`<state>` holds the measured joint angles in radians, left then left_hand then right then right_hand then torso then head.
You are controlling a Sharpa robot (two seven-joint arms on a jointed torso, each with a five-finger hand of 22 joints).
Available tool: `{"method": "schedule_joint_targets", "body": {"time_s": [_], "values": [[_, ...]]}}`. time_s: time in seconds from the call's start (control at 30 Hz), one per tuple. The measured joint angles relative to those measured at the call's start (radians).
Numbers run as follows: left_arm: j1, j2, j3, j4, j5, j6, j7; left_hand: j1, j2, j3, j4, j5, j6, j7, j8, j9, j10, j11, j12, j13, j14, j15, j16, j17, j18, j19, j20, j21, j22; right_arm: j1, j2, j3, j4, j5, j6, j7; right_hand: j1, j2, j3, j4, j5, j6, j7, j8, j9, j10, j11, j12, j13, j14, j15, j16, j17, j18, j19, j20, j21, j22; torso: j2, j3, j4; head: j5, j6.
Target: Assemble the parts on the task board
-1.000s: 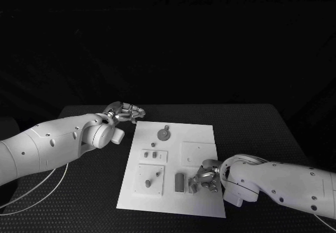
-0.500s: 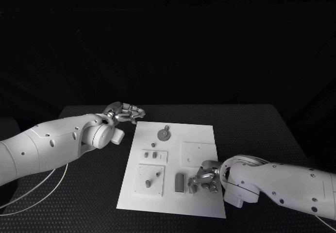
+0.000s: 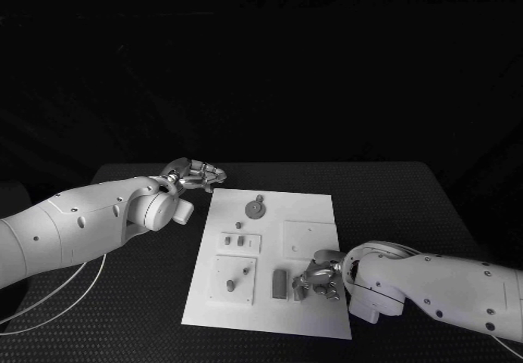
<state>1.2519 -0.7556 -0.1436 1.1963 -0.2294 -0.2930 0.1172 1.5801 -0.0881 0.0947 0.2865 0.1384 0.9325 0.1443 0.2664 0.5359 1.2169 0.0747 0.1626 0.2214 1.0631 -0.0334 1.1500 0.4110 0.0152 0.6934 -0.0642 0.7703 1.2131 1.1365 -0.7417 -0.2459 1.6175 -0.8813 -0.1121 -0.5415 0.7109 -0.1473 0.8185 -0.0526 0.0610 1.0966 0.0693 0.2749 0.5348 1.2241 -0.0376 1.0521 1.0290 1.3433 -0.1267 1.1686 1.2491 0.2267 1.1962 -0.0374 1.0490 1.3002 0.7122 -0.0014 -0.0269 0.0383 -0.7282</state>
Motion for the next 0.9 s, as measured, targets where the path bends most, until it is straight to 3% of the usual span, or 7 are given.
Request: {"method": "schedule_joint_targets", "body": {"time_s": [0.23,0.43,0.9], "values": [[0.000,0.000,0.000,0.000,0.000,0.000,0.000,0.000,0.000,0.000,0.000,0.000,0.000,0.000,0.000,0.000,0.000,0.000,0.000,0.000,0.000,0.000,0.000,0.000,0.000,0.000,0.000,0.000,0.000,0.000,-0.001,0.000,0.005,-0.001,0.015,0.003,-0.022,-0.013,0.003,0.003,0.000,0.003,0.003,0.000,-0.002,0.000,0.000,-0.001,0.000,0.000,0.000,0.000,0.000,0.000,0.000,0.000,0.000,0.000,0.000,0.0006,-0.0009,0.001,0.000],[0.000,0.000,0.000,0.000,-0.001,0.000,0.000,0.000,0.000,0.000,0.000,0.000,0.000,0.000,0.000,0.000,0.000,0.000,0.000,0.000,0.000,0.000,0.000,0.000,0.000,0.000,0.000,0.000,0.001,-0.001,-0.004,0.000,0.006,-0.003,0.022,0.008,-0.056,-0.048,0.018,0.018,0.000,0.003,0.003,0.000,-0.005,0.002,-0.002,-0.004,0.000,0.000,0.000,0.000,-0.002,0.000,-0.001,0.001,0.000,0.000,0.000,0.0012,-0.0009,0.001,0.000],[0.000,0.000,0.000,0.000,-0.001,0.000,-0.001,0.000,0.000,0.000,0.000,0.000,0.000,0.000,0.000,0.000,0.000,0.000,0.000,0.000,0.000,0.000,0.000,0.000,0.000,0.000,0.000,0.000,0.001,-0.001,-0.015,0.000,0.016,-0.006,0.030,0.018,-0.058,-0.058,0.020,0.026,0.000,0.007,0.000,0.000,-0.006,0.004,-0.004,-0.004,0.002,0.000,0.001,0.000,-0.004,0.001,-0.001,0.002,0.000,-0.001,0.000,0.0009,-0.0002,0.003,-0.002]]}}
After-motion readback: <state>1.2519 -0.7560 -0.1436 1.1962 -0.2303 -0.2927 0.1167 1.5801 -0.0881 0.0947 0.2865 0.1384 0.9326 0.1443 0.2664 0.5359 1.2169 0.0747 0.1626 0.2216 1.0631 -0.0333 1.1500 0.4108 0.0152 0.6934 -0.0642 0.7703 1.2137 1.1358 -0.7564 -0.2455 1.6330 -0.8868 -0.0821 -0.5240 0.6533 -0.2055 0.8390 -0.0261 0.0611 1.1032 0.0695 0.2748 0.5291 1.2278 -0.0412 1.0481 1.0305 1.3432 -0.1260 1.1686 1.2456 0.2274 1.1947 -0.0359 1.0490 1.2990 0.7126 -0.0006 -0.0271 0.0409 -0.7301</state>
